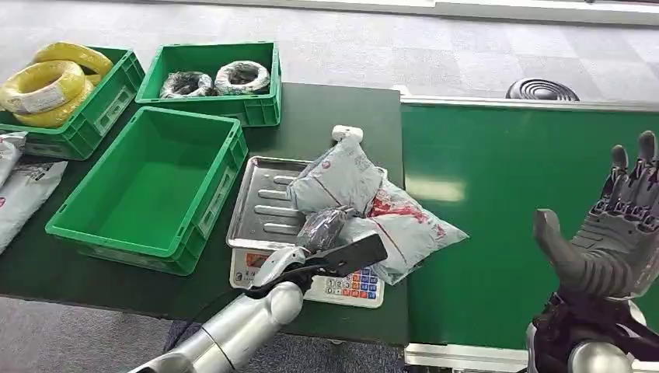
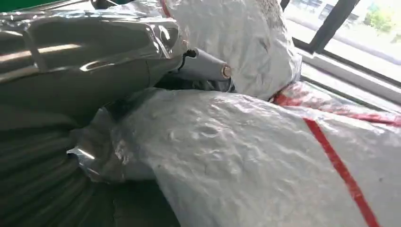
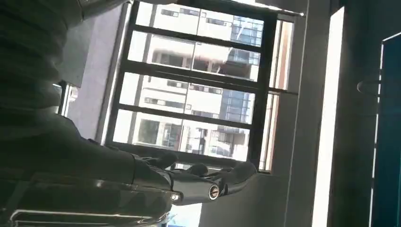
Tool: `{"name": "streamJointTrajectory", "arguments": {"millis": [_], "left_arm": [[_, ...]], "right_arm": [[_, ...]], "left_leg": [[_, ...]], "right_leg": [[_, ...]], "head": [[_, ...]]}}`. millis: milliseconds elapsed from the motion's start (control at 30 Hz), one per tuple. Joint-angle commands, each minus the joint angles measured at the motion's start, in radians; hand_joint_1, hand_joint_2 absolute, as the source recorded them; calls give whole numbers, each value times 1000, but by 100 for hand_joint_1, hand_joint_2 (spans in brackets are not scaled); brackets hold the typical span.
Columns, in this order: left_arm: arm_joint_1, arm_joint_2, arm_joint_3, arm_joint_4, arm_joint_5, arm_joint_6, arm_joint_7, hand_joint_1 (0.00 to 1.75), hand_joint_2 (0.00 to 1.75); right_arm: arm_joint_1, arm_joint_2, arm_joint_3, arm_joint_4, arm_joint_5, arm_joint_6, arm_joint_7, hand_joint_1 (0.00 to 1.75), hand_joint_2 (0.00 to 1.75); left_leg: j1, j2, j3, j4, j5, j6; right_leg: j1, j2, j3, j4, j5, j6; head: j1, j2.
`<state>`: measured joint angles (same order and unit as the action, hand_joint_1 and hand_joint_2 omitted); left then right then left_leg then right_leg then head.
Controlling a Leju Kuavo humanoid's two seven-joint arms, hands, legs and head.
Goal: Moved the parcel from conveyor to table for the left to box.
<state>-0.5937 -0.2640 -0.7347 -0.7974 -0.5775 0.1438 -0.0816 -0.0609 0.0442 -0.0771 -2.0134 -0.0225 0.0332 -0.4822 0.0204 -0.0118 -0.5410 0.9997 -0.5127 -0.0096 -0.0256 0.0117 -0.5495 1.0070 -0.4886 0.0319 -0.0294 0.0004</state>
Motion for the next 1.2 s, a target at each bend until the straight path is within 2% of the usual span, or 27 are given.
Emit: {"name": "streamJointTrajectory", "arguments": {"millis": [33,200,400,433,533,567,600,667,700,733,767,867,1000,1033,1100,1133,1200], "left_arm": [[36,62,20,-145,32,7,-4,175,175],[47,94,50,-284,73,15,3,175,175],[45,162,132,-479,35,52,41,175,175],[46,181,168,-526,12,75,54,175,175],[54,258,398,-727,-59,112,126,175,175],[47,295,505,-762,-59,77,133,175,175],[47,292,570,-769,-78,38,114,175,175],[5,348,704,-679,-243,78,167,175,175],[-7,349,746,-645,-238,65,121,175,175],[-33,373,780,-578,-290,85,152,175,175],[-49,383,799,-533,-281,94,118,175,175],[-49,369,801,-522,-286,103,105,175,175],[-43,357,792,-533,-297,111,108,175,175],[-54,390,783,-504,-393,114,202,175,175],[-103,469,814,-332,-441,144,247,175,175],[-123,497,827,-245,-443,131,242,175,175],[-160,530,849,-74,-396,16,196,175,175]], "right_arm": [[3,-23,-2,55,-5,-7,-6,0,175],[-12,-42,5,75,-14,-14,-13,0,175],[0,-40,-7,59,-12,-18,-10,0,175],[9,-40,-11,51,-9,-20,-9,0,175],[55,-39,-42,12,10,-32,-4,0,175],[73,-36,-51,2,21,-29,2,0,175],[80,-32,-56,0,26,-24,2,0,175],[84,-31,-57,17,42,-15,16,0,175],[81,-31,-55,26,42,-14,16,0,175],[79,-36,-48,38,48,-13,21,0,175],[76,-38,-44,47,49,-13,21,0,175],[73,-39,-41,49,50,-14,21,0,175],[73,-40,-41,46,50,-14,21,0,175],[74,-42,-36,50,57,-16,29,0,175],[79,-59,-8,70,64,-20,37,0,175],[85,-68,2,77,68,-29,38,0,175],[109,-84,2,90,62,-49,29,0,175]], "left_leg": [[0,3,1,-2,1,1],[0,3,-1,-1,1,1],[0,4,-3,0,0,0],[0,4,-3,-1,1,1],[-1,6,-2,-2,1,0],[0,7,-3,-1,1,0],[0,9,-3,-1,0,0],[0,8,-5,0,0,0],[0,13,-3,-1,0,-1],[0,10,-4,-1,0,-1],[1,8,-3,-1,0,-1],[0,12,-2,-3,2,-1],[1,5,-5,0,2,-2],[1,4,-4,-3,4,-1],[0,5,-4,-2,3,-1],[0,7,-5,-2,3,-2],[0,7,-3,-2,2,-3]], "right_leg": [[0,1,-1,-1,1,-2],[0,2,-3,-1,2,-2],[0,2,-5,1,1,-2],[0,2,-5,0,1,-3],[0,3,-6,0,2,-4],[0,5,-7,1,2,-4],[0,7,-8,2,2,-5],[1,6,-8,3,1,-2],[1,11,-10,4,2,-4],[0,8,-10,5,1,-3],[1,7,-8,4,1,-3],[1,10,-11,6,2,-4],[1,4,-11,6,0,-3],[1,2,-9,4,2,-4],[1,3,-9,5,2,-4],[1,5,-10,5,2,-4],[0,6,-8,6,1,-4]], "head": [[0,0],[0,0],[0,0],[0,0],[0,0],[0,0],[0,0],[0,0],[0,0],[0,0],[0,0],[-1,0],[0,0],[1,0],[0,0],[1,0],[1,0]]}}
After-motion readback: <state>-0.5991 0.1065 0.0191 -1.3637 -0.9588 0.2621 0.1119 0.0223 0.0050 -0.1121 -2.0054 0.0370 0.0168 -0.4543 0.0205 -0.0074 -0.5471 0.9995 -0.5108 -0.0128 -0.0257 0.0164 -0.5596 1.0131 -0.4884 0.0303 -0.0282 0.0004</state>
